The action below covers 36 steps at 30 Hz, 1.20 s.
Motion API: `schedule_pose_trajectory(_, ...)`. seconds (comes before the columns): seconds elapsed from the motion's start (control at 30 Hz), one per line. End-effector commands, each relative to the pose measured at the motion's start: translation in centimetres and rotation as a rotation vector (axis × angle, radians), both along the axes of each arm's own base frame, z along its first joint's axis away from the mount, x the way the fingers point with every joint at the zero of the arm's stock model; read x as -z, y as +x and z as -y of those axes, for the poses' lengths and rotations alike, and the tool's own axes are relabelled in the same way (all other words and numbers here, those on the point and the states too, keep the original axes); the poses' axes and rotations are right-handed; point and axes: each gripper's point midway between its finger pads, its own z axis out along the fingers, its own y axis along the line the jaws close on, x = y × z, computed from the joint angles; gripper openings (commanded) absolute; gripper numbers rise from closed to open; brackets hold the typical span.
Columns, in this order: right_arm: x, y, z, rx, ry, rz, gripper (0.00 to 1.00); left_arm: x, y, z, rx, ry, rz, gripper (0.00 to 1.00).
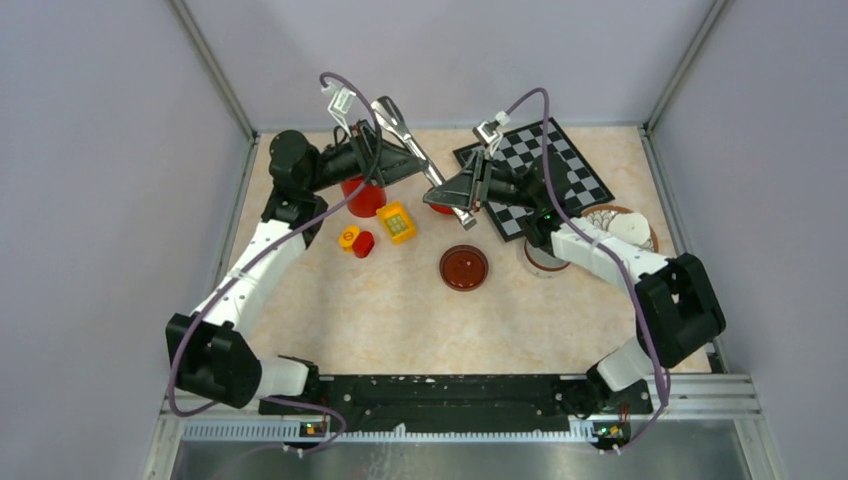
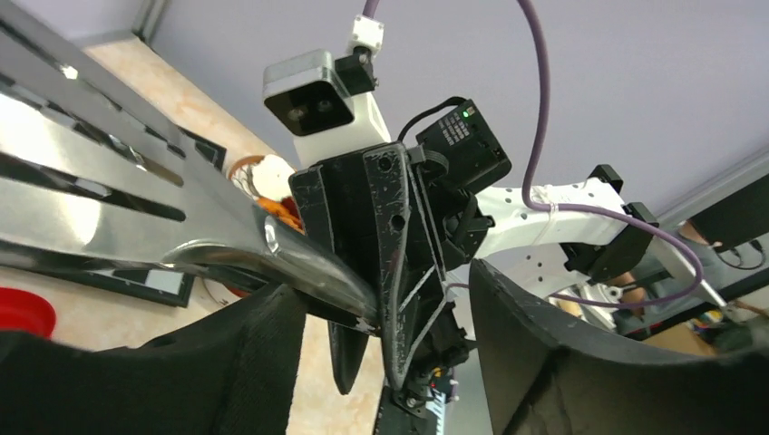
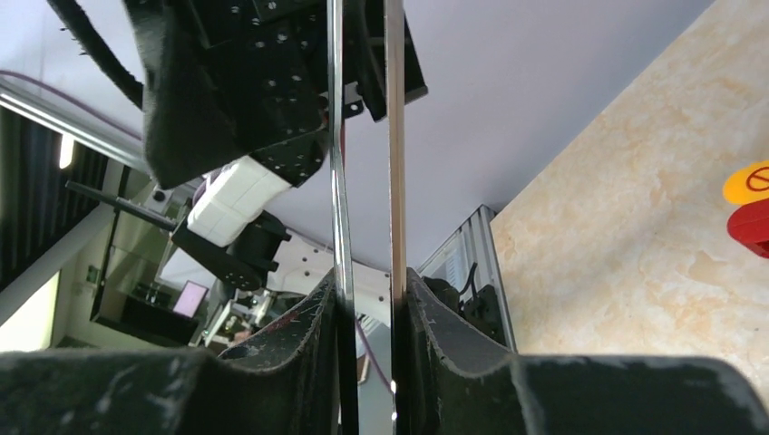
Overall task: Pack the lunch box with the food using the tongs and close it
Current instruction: Adjust the clamp.
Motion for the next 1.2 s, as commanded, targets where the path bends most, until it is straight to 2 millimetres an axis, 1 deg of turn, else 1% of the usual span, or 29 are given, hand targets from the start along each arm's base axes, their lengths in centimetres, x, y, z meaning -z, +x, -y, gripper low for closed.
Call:
schedule_pose_trajectory(0.0, -3.7, 0.6, 2.0, 0.064, 0.061, 0.158, 0.2, -2.9, -0.9, -1.0, -0.04, 0.068, 0.147, 0.76)
schedule_pose_trajectory(0.1, -3.3, 1.6, 3.4, 0.104, 0.035, 0.175, 0.2, -3.5, -0.6, -1.5, -0.077, 0.104, 0.166, 0.89)
schedule_pose_trajectory(0.17, -2.9, 2.5, 4.8, 0.14, 0.0, 0.198, 0.2, -2.9, -0.1, -2.2, -0.117, 0.149, 0.164, 0.97)
schedule_pose_trajectory(0.2, -2.6, 2.9, 5.4, 0.156, -0.026, 0.209, 0.2, -2.3, 0.2, -2.5, -0.131, 0.176, 0.162, 0.98)
schedule_pose_trajectory(0.27, -1.8, 3.6, 6.8, 0.191, -0.093, 0.24, 0.2, -1.0, 0.4, -3.1, -0.141, 0.229, 0.163, 0.99)
schedule_pose_trajectory(0.4, 0.6, 4.6, 10.2, 0.256, -0.298, 0.338, 0.25, 1.9, 0.7, -3.7, -0.153, 0.346, 0.175, 0.99)
schedule_pose_trajectory(0.43, 1.8, 4.3, 11.2, 0.254, -0.368, 0.313, 0.26, 2.6, 0.8, -3.9, -0.154, 0.372, 0.18, 0.99)
schedule_pose_trajectory(0.47, 2.5, 4.2, 12.3, 0.254, -0.426, 0.332, 0.27, 3.4, 0.8, -4.0, -0.149, 0.396, 0.182, 0.99)
schedule_pose_trajectory(0.57, 4.1, 3.9, 15.6, 0.25, -0.601, 0.383, 0.3, 5.3, 0.8, -4.3, -0.138, 0.439, 0.178, 0.99)
schedule_pose_trajectory(0.6, 4.1, 3.8, 16.8, 0.252, -0.654, 0.409, 0.31, 5.8, 0.7, -4.3, -0.134, 0.448, 0.179, 0.99)
schedule_pose_trajectory(0.63, 4.8, 3.5, 17.9, 0.246, -0.703, 0.419, 0.32, 6.3, 0.7, -4.3, -0.129, 0.455, 0.176, 0.99)
schedule_pose_trajectory(0.77, 7.6, 2.3, 22.0, 0.241, -0.885, 0.415, 0.32, 7.5, 0.5, -4.2, -0.107, 0.46, 0.17, 0.99)
schedule_pose_trajectory(0.87, 9.3, 1.4, 25.7, 0.256, -0.992, 0.39, 0.32, 8.2, 0.4, -4.1, -0.096, 0.46, 0.166, 0.99)
schedule_pose_trajectory(0.97, 10.2, 0.3, 28.5, 0.279, -1.06, 0.34, 0.32, 8.8, 0.2, -4.2, -0.094, 0.463, 0.162, 0.99)
schedule_pose_trajectory(1.07, 10.3, -0.8, 30.2, 0.281, -1.093, 0.313, 0.35, 9.2, 0.1, -4.2, -0.096, 0.467, 0.164, 0.99)
schedule_pose_trajectory(1.17, 10.7, -1.6, 31.9, 0.291, -1.153, 0.283, 0.34, 9.4, 0.0, -4.3, -0.092, 0.472, 0.166, 0.99)
